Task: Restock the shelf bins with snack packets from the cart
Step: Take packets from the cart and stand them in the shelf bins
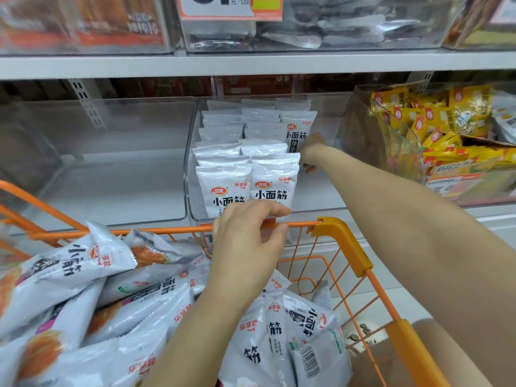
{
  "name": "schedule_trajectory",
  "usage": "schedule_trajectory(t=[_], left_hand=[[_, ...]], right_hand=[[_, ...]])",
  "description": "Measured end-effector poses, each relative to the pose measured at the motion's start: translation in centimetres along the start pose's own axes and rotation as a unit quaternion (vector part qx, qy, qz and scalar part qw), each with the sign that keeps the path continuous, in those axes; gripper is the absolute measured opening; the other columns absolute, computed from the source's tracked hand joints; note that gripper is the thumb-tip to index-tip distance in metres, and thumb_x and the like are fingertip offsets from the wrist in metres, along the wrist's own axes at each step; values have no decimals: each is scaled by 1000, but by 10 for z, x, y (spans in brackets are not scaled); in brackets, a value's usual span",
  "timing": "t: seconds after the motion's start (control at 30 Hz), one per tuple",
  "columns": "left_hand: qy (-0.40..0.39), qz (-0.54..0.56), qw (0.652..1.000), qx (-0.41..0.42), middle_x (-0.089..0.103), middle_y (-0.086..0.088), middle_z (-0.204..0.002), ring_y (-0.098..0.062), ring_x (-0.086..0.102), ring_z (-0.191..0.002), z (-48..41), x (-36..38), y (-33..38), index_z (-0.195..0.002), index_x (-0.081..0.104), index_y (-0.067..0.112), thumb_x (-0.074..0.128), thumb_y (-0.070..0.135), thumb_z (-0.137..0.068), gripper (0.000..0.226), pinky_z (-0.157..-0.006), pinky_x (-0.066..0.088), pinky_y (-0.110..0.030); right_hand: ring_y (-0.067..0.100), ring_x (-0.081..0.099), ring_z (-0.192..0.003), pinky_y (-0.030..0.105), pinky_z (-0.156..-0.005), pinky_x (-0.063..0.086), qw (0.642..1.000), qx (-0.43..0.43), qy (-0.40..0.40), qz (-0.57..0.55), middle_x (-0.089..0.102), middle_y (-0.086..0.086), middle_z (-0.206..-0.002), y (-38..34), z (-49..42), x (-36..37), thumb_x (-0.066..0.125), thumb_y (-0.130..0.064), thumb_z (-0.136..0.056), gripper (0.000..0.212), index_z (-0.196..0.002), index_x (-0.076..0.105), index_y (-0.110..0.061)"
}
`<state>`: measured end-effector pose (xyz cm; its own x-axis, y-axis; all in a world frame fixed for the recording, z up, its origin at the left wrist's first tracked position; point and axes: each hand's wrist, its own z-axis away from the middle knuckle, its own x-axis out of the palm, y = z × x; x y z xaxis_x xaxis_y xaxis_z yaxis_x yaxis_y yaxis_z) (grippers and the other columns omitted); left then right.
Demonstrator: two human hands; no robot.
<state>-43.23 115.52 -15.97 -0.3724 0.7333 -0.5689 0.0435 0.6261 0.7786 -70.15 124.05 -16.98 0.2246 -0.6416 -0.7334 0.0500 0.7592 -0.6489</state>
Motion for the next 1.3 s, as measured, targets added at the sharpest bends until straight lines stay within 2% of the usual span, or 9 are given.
schedule_trajectory(t=[0.17, 0.33, 0.43, 0.57, 0.7, 0.83, 1.0, 1.13, 1.3], left_hand=[[-3, 4, 1000, 0, 57, 28, -90, 5, 37, -98, -1, 0, -1, -96, 62, 39, 61, 23, -85, 19, -97, 35, -32], [0, 21, 1000, 0, 53, 29, -85, 1, 41, -100, -1, 0, 1, -95, 64, 37, 63, 20, -84, 20, -98, 37, -36], [-7, 26, 1000, -5, 59, 23, -86, -8, 50, -105, -3, 0, 1, -91, 61, 40, 61, 18, -83, 24, -98, 39, -42], [7, 54, 999, -7, 63, 27, -84, -17, 60, -99, -5, 1, -2, -85, 62, 43, 51, 29, -74, 21, -90, 47, -45], [-3, 74, 997, -5, 61, 33, -90, -25, 66, -88, -5, 3, -5, -87, 62, 43, 46, 30, -74, 25, -87, 49, -47], [-7, 85, 996, 7, 62, 35, -86, -28, 66, -88, -3, 3, -4, -86, 62, 43, 45, 28, -76, 25, -88, 49, -46], [7, 126, 992, 13, 64, 25, -82, -24, 66, -88, -4, 1, -1, -82, 64, 38, 51, 22, -81, 20, -85, 51, -44], [5, 213, 977, 11, 62, 19, -82, -1, 59, -80, 0, -3, 13, -83, 65, 25, 50, 14, -92, 20, -74, 50, -25], [-28, 271, 962, 14, 57, 7, -96, -8, 56, -83, 6, -5, 22, -99, 54, 27, 49, 23, -95, 7, -60, 48, -18]], right_hand=[[27, 56, -77, 34, -64, 52, 1000, -3, -13, -8, 54, 14, -85, -4, 11, -9, 59, -1, -85, 9, -89, 52, -5], [31, 63, -90, 44, -78, 57, 998, -36, 53, 18, 57, 19, -112, -7, 54, -32, 59, -6, -88, 22, -107, 49, -1], [23, 66, -70, 37, -59, 59, 982, -144, 105, -69, 61, 14, -88, -6, 133, -57, 63, -4, -84, 20, -102, 53, -2], [9, 63, -54, 27, -56, 56, 963, -234, -138, 2, 67, 7, -67, 14, 238, -55, 63, 0, -83, 9, -86, 66, -8], [13, 61, -92, 24, -77, 46, 819, -267, -370, 347, 66, 0, -104, 32, 255, -8, 70, -17, -81, 33, -114, 64, -14], [22, 52, -83, 32, -66, 40, 752, -288, -429, 409, 56, 5, -88, 52, 257, 24, 76, -21, -75, 32, -99, 61, -5], [15, 47, -73, 24, -59, 33, 837, -316, -312, 319, 50, -2, -76, 49, 251, -6, 74, -21, -78, 20, -88, 61, -9], [5, 49, -61, 17, -56, 41, 944, -246, -208, 71, 53, -2, -73, 38, 248, -51, 70, -19, -83, 15, -86, 57, -12], [10, 61, -62, 22, -45, 44, 969, -170, -69, -165, 66, -1, -79, 38, 239, -57, 63, -14, -87, 9, -96, 60, -17]])
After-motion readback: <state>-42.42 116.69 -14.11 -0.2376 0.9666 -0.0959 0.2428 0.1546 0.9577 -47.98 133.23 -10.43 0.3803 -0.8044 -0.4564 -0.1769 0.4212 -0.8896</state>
